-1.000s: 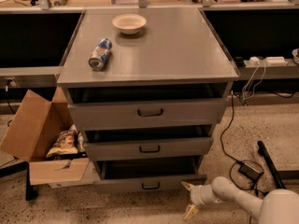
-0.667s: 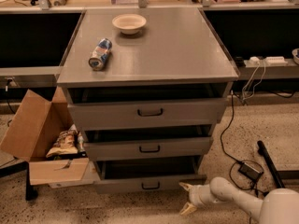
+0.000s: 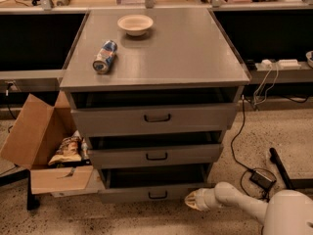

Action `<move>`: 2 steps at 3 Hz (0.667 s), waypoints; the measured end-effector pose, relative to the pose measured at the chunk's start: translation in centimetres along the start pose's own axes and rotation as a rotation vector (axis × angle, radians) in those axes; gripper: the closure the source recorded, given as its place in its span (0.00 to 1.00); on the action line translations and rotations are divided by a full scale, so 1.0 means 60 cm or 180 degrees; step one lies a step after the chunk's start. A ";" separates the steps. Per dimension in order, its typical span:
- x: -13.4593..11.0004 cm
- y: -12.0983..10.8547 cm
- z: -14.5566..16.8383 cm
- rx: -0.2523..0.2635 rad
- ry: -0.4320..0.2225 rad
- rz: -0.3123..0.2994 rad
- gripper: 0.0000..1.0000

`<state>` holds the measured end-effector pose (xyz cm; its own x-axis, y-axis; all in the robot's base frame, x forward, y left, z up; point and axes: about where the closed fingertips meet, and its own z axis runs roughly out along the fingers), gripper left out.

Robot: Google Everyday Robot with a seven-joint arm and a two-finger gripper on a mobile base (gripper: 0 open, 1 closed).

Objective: Close bottom drawer

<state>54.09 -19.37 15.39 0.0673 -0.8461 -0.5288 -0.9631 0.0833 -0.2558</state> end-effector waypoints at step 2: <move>0.008 -0.042 -0.003 0.0181 -0.0129 -0.0017 1.00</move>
Offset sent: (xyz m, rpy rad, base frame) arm 0.0456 -0.0243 0.0133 0.1083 -0.0762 -0.0212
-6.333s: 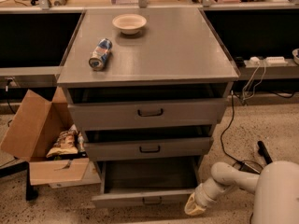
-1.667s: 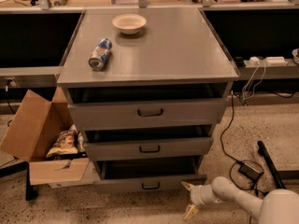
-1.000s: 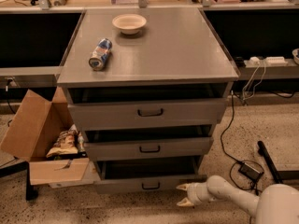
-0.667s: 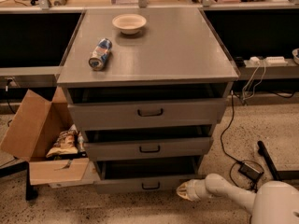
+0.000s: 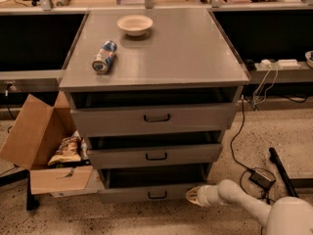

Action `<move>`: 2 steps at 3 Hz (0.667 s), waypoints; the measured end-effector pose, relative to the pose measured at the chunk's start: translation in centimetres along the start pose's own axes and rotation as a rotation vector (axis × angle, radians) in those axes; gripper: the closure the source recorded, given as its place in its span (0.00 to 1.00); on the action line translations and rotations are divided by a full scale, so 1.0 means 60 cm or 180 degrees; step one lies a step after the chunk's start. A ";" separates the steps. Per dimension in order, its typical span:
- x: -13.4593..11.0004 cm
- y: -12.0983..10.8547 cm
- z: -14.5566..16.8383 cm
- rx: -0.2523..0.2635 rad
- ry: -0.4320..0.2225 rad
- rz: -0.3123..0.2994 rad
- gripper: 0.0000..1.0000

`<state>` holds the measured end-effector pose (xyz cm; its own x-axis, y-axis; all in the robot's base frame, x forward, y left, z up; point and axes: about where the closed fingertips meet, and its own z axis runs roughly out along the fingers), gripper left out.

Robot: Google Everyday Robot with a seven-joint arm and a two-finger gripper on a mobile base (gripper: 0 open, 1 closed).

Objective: Close bottom drawer

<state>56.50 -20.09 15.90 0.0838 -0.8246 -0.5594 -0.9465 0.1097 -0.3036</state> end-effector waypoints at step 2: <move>0.009 -0.025 -0.003 0.0033 -0.0189 0.0058 1.00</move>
Offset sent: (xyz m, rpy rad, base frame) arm 0.0339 -0.0205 0.0096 0.1254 -0.0093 -0.0147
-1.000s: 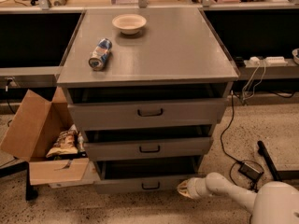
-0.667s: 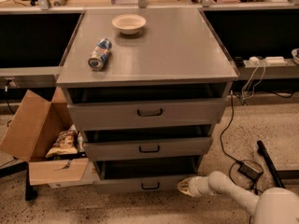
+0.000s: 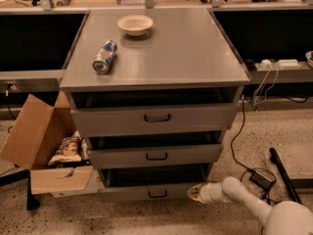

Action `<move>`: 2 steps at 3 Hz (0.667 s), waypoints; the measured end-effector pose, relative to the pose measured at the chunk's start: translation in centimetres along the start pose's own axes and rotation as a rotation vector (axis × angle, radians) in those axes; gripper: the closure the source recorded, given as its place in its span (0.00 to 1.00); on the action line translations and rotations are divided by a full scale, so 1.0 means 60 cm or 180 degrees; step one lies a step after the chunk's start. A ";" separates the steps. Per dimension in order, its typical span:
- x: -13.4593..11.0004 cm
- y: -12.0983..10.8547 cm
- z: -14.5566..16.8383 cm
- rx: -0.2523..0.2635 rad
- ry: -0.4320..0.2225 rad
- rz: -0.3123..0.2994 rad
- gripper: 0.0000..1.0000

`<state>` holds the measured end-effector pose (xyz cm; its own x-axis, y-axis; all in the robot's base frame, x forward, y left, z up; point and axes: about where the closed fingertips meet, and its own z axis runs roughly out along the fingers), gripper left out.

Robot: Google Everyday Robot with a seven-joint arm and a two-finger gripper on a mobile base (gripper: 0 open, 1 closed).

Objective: Close bottom drawer

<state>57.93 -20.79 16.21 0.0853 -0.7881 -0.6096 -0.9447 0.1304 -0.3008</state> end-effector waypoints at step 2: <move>0.003 -0.010 0.000 0.0003 -0.0080 0.0037 1.00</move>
Offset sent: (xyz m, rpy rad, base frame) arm 0.0274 -0.0112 0.0028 0.0957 0.0111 -0.0100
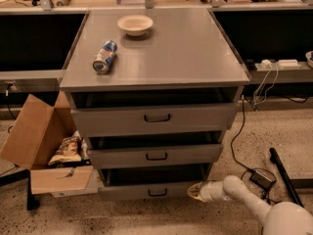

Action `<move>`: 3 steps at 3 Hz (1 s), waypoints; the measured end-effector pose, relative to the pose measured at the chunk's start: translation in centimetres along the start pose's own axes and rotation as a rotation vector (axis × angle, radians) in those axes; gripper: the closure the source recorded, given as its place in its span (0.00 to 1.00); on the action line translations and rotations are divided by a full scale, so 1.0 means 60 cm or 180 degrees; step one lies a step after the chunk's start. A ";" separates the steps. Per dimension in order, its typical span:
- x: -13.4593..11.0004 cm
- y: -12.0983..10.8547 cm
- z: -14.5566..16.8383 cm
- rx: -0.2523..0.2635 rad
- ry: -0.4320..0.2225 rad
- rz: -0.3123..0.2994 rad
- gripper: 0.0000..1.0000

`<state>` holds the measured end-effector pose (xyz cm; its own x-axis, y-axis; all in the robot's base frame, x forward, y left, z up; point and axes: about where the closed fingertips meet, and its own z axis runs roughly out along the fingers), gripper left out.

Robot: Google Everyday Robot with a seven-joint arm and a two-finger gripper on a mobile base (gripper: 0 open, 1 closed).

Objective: Close bottom drawer

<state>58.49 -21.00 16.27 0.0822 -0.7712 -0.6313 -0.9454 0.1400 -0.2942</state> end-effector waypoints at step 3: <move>0.005 -0.008 0.004 -0.0017 -0.0062 0.0053 0.37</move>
Offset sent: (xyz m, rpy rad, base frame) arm 0.0050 -0.0010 -0.0018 0.0196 0.0096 -0.0024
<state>59.03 -21.12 16.05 0.0727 -0.7565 -0.6499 -0.9483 0.1494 -0.2799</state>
